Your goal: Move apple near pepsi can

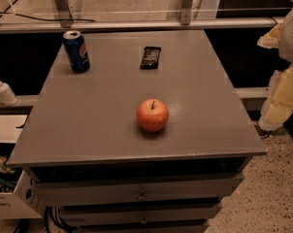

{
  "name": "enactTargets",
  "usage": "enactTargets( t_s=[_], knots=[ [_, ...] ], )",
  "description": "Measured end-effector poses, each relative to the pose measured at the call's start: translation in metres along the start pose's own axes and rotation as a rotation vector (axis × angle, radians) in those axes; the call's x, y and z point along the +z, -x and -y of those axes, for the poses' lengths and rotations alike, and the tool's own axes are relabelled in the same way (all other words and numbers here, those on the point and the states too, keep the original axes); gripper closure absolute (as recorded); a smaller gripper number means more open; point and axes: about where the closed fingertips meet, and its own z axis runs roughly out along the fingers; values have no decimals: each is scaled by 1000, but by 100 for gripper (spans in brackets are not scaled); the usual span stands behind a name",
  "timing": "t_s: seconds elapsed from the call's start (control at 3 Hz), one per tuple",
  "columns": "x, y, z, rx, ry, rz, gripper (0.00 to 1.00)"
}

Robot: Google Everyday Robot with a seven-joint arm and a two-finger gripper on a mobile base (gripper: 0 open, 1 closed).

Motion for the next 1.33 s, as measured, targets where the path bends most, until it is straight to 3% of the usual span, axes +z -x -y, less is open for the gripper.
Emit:
enactTargets(
  t_s=[0.33, 0.67, 1.33],
  knots=[
    [0, 0, 0, 0, 0, 0, 0],
    [15, 5, -4, 24, 7, 61, 0],
    [64, 48, -14, 91, 61, 344, 0]
  ],
)
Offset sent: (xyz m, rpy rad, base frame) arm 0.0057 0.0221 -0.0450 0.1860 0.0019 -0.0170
